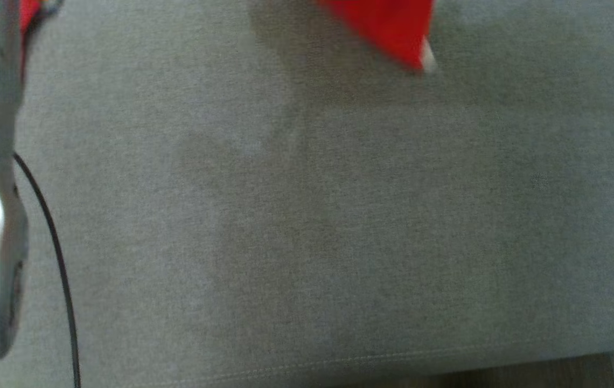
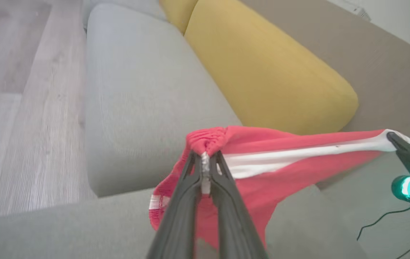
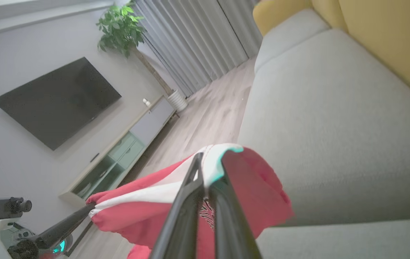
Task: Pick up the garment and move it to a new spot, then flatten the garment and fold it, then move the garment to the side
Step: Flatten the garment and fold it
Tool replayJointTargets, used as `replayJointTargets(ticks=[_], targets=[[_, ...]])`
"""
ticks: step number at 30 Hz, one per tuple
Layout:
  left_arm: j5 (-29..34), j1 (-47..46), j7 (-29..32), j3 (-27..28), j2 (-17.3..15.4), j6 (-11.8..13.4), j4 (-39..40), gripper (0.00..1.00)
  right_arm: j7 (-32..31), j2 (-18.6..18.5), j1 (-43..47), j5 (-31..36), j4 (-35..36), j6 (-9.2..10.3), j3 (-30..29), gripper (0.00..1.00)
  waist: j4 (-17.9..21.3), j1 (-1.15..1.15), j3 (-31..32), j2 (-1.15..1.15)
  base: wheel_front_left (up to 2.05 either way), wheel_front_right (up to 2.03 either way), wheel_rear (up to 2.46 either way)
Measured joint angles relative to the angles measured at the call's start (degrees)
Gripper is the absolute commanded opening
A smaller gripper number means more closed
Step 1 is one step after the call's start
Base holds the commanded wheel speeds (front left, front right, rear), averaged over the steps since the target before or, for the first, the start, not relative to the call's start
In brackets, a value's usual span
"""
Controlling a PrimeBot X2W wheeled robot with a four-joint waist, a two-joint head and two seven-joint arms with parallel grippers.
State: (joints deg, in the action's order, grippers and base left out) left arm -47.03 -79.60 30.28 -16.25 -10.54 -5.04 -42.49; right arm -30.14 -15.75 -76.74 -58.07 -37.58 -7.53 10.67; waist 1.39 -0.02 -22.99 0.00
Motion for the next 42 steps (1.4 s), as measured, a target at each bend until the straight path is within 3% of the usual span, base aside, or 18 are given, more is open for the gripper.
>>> replayJointTargets(ticks=[8,11,16,25,31,37,42], targets=[[1.11,-9.09,-5.77,-1.35,0.91,-1.9,-6.95,0.0,2.15,-1.04,-10.75,0.09,-1.67,0.0,3.57,0.0,-0.01,0.02,-0.29,0.0,0.0,0.0,0.0],[0.93,-6.36,-7.14,-4.35,1.12,-2.07,-7.7,0.0,1.92,-1.92,-8.15,-0.45,-0.47,0.0,6.77,0.0,-0.17,0.01,-0.52,0.0,0.0,0.0,0.0],[-4.2,7.16,-8.94,-14.62,0.29,-2.1,-0.49,0.0,1.2,-4.89,4.7,-3.31,2.79,0.0,11.95,0.0,-0.19,0.02,0.72,0.0,0.0,0.0,0.0],[-14.34,30.23,-10.06,-28.61,-10.87,-2.09,14.22,0.0,-2.25,-12.43,29.73,-8.21,11.6,0.0,19.49,0.0,0.56,0.02,7.45,0.0,0.0,0.0,0.0],[-17.91,41.56,-4.72,-38.18,-17.81,-2.11,24.16,0.0,-6.17,-18.14,43.57,-8.5,15.88,0.0,22.18,0.0,1.41,0.02,13.85,0.0,0.0,0.0,0.0],[-22.8,49.1,0.15,-41.2,-22.1,-2.11,31.09,0.0,-14.05,-23.26,55.05,-9.67,21.93,0.0,21.46,0.0,2.0,0.02,18.86,0.01,0.0,0.0,0.0],[-27.49,52.27,3.1,-41.16,-23.85,-0.23,37.28,0.0,-17.04,-25.22,61.07,-10.18,28.26,0.0,15.28,0.0,1.49,0.03,20.1,0.01,0.0,0.0,0.0]])
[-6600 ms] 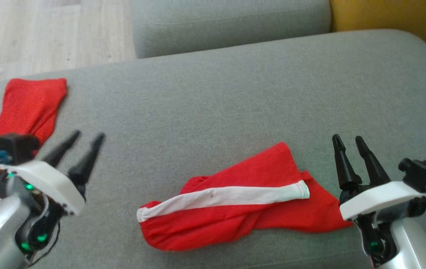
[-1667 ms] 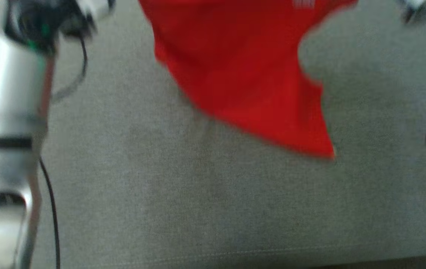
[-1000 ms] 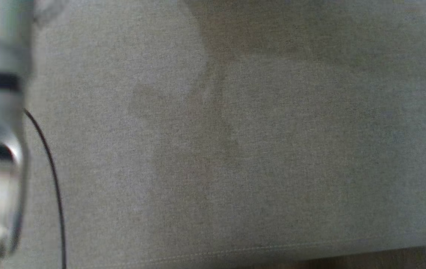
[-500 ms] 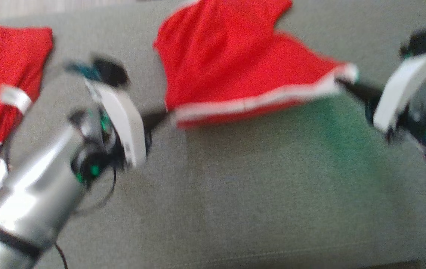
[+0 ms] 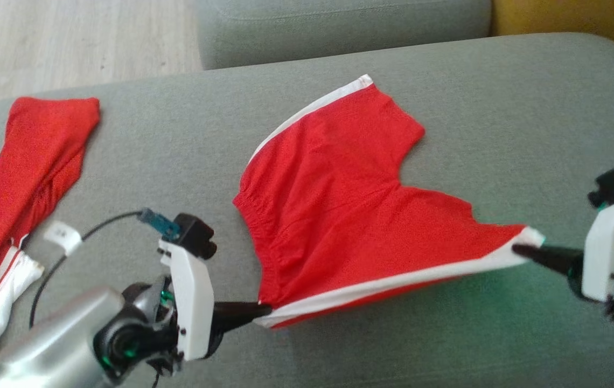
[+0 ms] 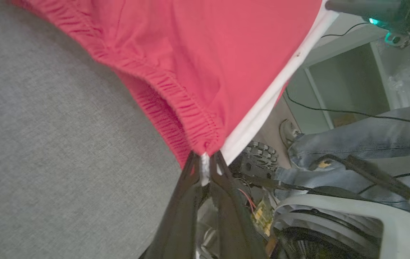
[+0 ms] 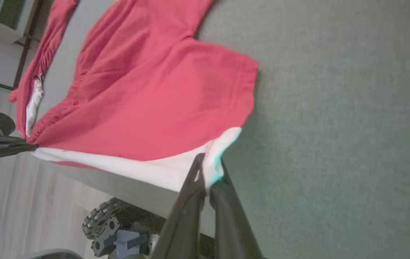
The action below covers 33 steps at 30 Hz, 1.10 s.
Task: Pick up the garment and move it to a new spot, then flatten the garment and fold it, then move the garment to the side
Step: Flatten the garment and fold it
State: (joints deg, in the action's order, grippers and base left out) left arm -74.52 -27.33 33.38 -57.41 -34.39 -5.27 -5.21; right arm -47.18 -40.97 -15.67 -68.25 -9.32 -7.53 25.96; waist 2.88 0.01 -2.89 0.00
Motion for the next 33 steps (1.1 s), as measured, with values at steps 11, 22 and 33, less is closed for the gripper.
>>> replayJointTargets(ticks=[11,22,33], targets=[[-16.07,-15.63,18.55,6.06,1.09,4.76,-2.41,0.0,-22.97,6.58,-15.18,5.58,-3.33,0.0,-12.59,0.0,-4.08,0.0,-6.38,0.0,0.0,0.0,0.0],[-19.5,-27.95,25.04,8.15,7.31,7.77,-10.79,0.0,-33.63,17.25,-35.79,23.03,-18.16,0.0,-25.26,0.0,-8.23,-0.02,-16.49,0.0,0.0,0.0,0.0],[-18.33,-38.05,26.85,9.61,10.61,7.81,-17.98,0.0,-38.69,23.69,-51.21,41.1,-23.23,0.0,-34.51,0.0,-12.88,-0.02,-25.69,-0.01,0.0,0.0,0.0]])
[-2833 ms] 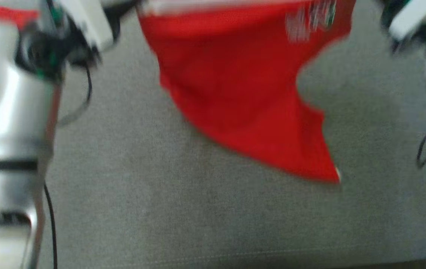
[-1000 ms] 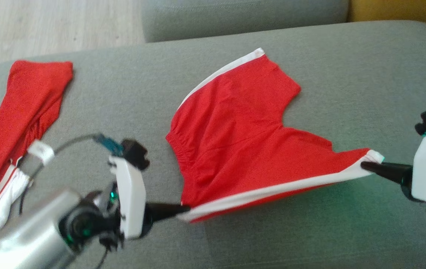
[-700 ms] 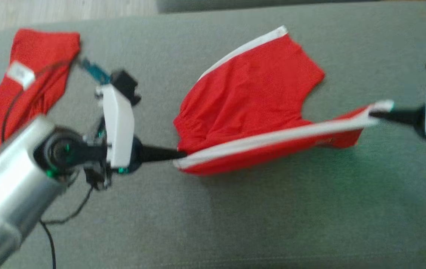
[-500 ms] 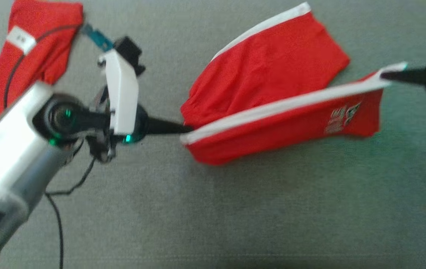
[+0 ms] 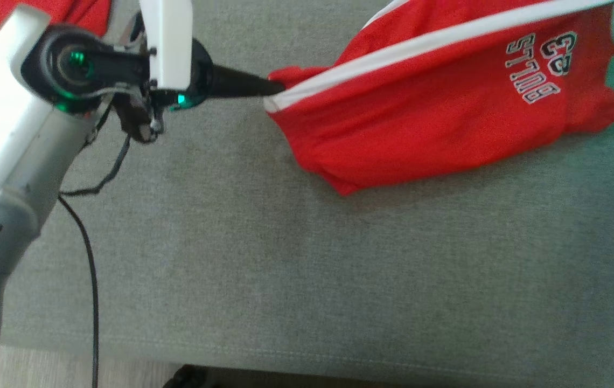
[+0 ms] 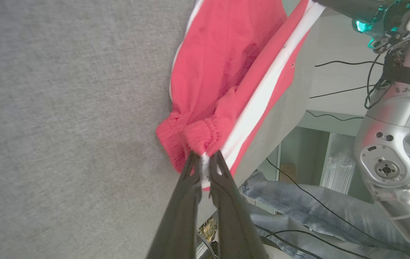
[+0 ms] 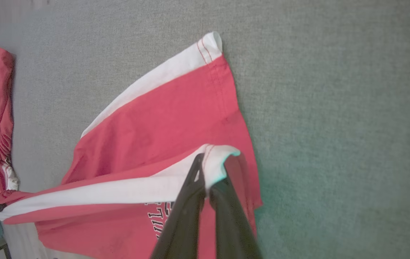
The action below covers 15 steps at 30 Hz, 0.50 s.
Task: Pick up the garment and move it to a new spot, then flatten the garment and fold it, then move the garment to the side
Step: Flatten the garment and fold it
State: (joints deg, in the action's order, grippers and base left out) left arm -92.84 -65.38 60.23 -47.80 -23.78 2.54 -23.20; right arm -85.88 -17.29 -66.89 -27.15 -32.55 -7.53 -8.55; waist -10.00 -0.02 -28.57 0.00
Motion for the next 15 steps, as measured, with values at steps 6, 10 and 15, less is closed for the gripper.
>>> replayJointTargets(ticks=[6,10,15], targets=[[1.03,-2.8,-0.42,0.25,1.78,-0.55,-2.99,0.0,-0.96,2.02,-4.68,6.97,-0.15,0.0,-2.99,0.0,-1.53,0.0,-2.97,0.0,0.0,0.0,0.0],[1.53,-3.97,-1.36,0.48,2.71,-0.63,-4.76,0.0,-0.96,3.28,-6.59,9.91,-0.36,0.0,-4.34,0.0,-2.05,0.01,-4.18,0.0,0.0,0.0,0.0],[1.52,-5.53,-2.1,1.6,3.71,-1.44,-6.47,0.0,1.07,4.41,-8.04,11.62,-0.34,0.0,-5.37,0.0,-2.22,0.01,-5.15,0.0,0.0,0.0,0.0]])
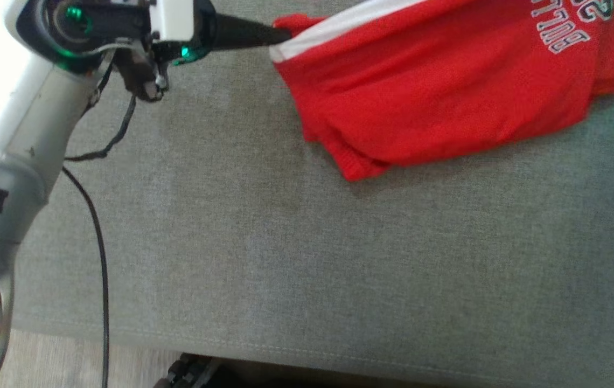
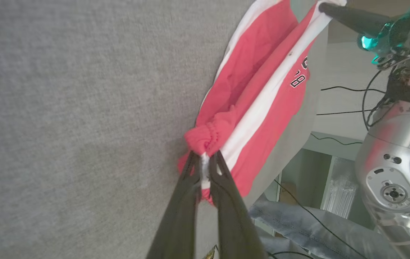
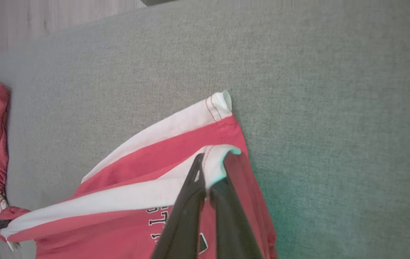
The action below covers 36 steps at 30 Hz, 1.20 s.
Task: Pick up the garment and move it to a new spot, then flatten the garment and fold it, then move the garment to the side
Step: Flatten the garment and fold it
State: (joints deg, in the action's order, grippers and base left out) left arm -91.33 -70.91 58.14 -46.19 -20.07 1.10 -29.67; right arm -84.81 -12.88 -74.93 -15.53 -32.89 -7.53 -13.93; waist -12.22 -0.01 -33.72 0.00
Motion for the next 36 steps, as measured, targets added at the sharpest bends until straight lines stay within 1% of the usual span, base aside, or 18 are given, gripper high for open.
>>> replayJointTargets(ticks=[1,2,3,4,9,12,14,17,19,21,22,24,26,27,30,32,34,36], targets=[[0.0,-0.2,-0.2,0.42,0.24,-0.11,-0.24,0.0,0.89,0.12,-0.19,0.09,-0.01,0.0,-0.26,0.01,0.0,0.0,-0.14,0.0,0.0,0.0,0.0],[0.0,-0.42,-0.34,0.57,0.37,-0.12,-0.44,0.0,1.57,0.26,-0.47,0.21,-0.13,0.0,-0.53,0.36,0.01,0.0,-0.29,0.0,0.0,0.0,0.0],[0.0,-0.7,-0.48,0.57,0.52,-0.15,-0.75,0.4,1.83,0.37,-0.81,0.4,-0.51,0.0,-0.79,0.66,0.04,0.0,-0.38,0.0,0.0,0.0,0.0],[0.0,-0.98,-0.69,0.57,0.66,-0.16,-1.21,1.0,2.5,0.53,-0.9,0.49,-0.79,0.0,-1.15,1.0,0.1,0.0,-0.4,0.0,0.0,0.0,0.0],[1.03,-1.19,-1.25,0.53,0.71,-0.69,-3.25,1.0,7.77,1.46,-0.85,-0.86,-2.02,0.0,-0.91,1.0,0.35,0.0,0.38,0.0,0.0,0.0,0.0],[2.05,-1.18,-2.15,0.45,0.6,-1.33,-4.11,1.0,11.21,1.41,-0.62,-2.81,-2.27,0.0,1.33,1.0,0.57,0.0,1.55,0.0,0.0,0.0,0.0],[3.92,-1.19,-4.86,0.42,0.45,-3.01,-4.2,1.0,15.78,1.33,-0.29,-5.67,-1.31,0.0,4.07,1.0,0.7,0.01,2.49,0.0,0.0,0.0,0.0],[8.25,-1.18,-11.73,0.21,0.02,-5.35,-4.34,1.0,24.71,0.79,1.61,-11.26,1.72,0.0,9.2,1.0,0.92,0.01,4.2,0.0,0.0,0.0,0.0],[13.21,-1.09,-19.71,-0.01,-0.68,-6.5,-4.16,1.0,32.33,-0.77,4.14,-14.11,4.03,0.0,13.11,1.0,1.1,0.01,5.57,0.0,0.0,0.0,0.0],[18.22,-0.82,-28.4,-0.19,-1.6,-6.99,-4.12,1.0,41.07,-2.6,7.05,-15.86,5.11,0.0,14.62,1.0,1.3,0.01,7.03,0.0,0.0,0.0,0.0],[20.6,-0.51,-33.99,0.15,-1.92,-6.97,-4.16,1.0,45.71,-3.75,8.83,-16.18,5.56,0.0,15.5,1.0,1.41,0.01,7.79,0.0,0.0,0.0,0.0],[25.72,0.65,-44.44,0.49,-2.41,-6.26,-3.96,1.0,54.44,-4.88,12.27,-16.64,5.86,0.0,16.01,1.0,1.61,0.01,9.25,0.0,0.0,0.0,0.0],[30.64,2.87,-53.95,0.58,-2.76,-4.43,-3.39,1.0,61.17,-5.86,16.16,-17.25,5.94,0.0,17.77,1.0,1.79,0.01,10.69,0.0,0.0,0.0,0.0],[32.09,4.38,-57.98,0.62,-2.9,-3.22,-2.99,1.0,63.81,-6.09,18.11,-17.27,5.92,0.0,19.08,1.0,1.86,0.01,11.34,0.01,0.0,0.0,0.0],[35.88,10.44,-68.85,0.98,-3.0,1.75,-1.47,1.0,70.28,-6.38,23.46,-17.67,3.66,0.0,21.45,1.0,1.88,0.01,13.0,0.01,0.0,0.0,0.0],[38.01,14.54,-71.86,1.31,-2.92,3.83,0.91,1.0,72.88,-7.1,26.02,-17.67,0.83,0.0,22.49,1.0,1.53,0.01,13.63,0.01,0.0,0.0,0.0],[42.1,17.96,-72.43,1.33,-3.05,5.71,4.38,1.0,74.25,-8.24,27.13,-17.67,-2.64,0.0,23.49,1.0,0.84,0.01,13.76,0.01,0.0,0.0,0.0],[46.7,21.37,-72.43,3.05,-2.78,7.56,9.34,1.0,74.81,-9.62,27.07,-17.24,-6.3,0.0,25.09,1.0,-0.03,0.01,13.63,0.01,0.0,0.0,0.0]])
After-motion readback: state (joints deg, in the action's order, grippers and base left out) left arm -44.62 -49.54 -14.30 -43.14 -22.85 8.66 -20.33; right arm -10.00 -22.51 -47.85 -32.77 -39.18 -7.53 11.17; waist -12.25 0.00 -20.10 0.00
